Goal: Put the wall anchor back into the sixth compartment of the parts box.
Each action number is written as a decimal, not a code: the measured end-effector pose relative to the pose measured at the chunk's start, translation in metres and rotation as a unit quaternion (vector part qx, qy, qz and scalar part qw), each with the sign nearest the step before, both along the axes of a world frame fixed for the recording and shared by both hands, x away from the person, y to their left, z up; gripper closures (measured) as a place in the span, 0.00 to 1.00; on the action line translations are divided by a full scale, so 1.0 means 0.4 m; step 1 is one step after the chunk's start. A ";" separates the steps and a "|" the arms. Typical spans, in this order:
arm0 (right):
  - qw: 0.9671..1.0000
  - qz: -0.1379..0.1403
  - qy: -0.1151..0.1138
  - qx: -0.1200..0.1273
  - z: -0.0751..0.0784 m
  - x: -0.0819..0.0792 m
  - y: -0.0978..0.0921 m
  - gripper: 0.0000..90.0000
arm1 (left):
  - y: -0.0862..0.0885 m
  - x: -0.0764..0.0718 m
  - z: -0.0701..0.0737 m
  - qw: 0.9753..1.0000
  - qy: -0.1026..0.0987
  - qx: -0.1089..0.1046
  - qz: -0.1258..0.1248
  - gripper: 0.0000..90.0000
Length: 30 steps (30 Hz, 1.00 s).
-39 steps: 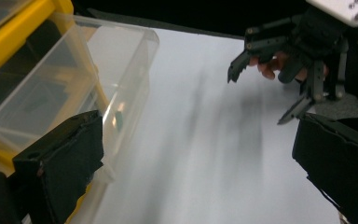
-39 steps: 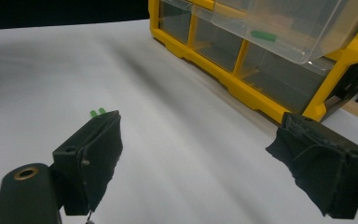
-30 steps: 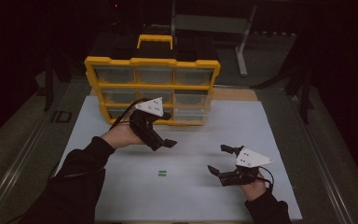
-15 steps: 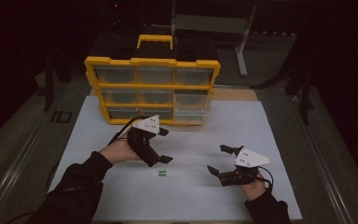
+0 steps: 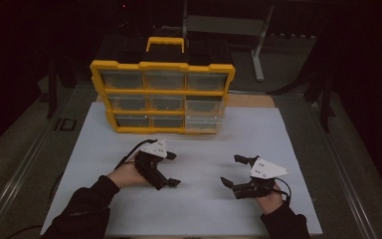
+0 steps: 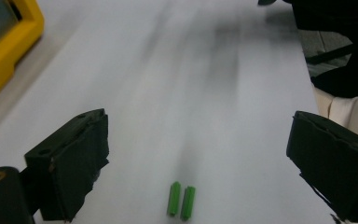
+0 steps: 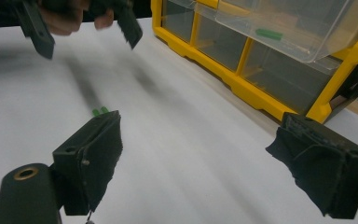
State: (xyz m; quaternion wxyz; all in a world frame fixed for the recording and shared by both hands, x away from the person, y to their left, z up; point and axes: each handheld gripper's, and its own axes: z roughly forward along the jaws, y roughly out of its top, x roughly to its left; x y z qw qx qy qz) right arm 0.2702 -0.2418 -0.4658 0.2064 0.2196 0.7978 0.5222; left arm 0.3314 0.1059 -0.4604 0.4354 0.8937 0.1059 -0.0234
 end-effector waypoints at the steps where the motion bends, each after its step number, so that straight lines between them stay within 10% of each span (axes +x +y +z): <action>1: 1.000 0.000 0.000 0.000 0.000 0.000 0.000 0.16 | 0.002 0.001 -0.009 1.000 0.002 0.000 0.002 0.09; 11: 1.000 0.002 0.001 -0.001 -0.001 0.000 0.002 0.16 | 0.026 0.019 -0.094 0.999 0.030 0.011 0.030 0.24; 18: 1.000 0.001 0.001 -0.002 -0.001 0.000 0.004 0.16 | 0.028 0.023 -0.125 0.999 0.031 0.015 0.018 0.57; 30: 1.000 0.001 0.001 -0.001 -0.001 0.000 0.002 0.16 | 0.004 0.027 -0.150 0.998 0.035 0.050 -0.010 0.80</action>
